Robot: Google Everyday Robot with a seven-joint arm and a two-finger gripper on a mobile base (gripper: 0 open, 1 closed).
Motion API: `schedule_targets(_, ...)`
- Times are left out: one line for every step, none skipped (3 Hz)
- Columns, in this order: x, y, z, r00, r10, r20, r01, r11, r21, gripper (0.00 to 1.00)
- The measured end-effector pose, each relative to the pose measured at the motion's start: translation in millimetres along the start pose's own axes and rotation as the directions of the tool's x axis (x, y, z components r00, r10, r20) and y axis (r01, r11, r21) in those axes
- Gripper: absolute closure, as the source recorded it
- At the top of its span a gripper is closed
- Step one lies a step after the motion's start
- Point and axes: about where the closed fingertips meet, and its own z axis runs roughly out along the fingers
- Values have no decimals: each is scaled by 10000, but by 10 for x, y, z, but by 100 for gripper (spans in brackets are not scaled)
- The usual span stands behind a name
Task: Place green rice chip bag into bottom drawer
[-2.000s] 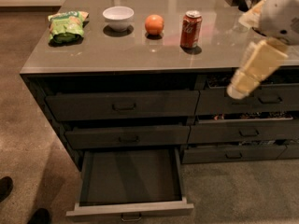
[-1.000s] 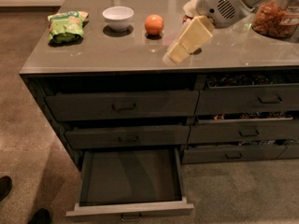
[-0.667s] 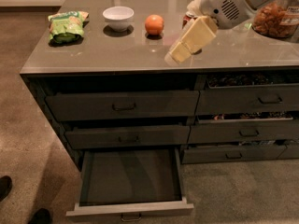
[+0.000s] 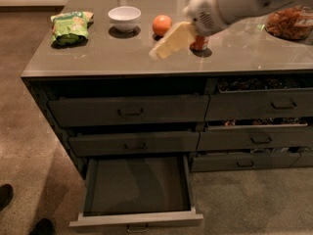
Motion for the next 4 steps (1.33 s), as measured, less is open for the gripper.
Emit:
schedule_targets(-170, -220, 518, 9987, 345, 377, -359, 9987, 374, 0)
schedule_targets(-431, -287, 1057, 9970, 379, 678, -384, 9992, 53, 0)
schedule_targets(-809, -149, 1581, 9953, 106, 967, -26, 9966, -826, 0)
schedule_targets(-809, -149, 1581, 9953, 106, 967, -25, 9966, -826, 0)
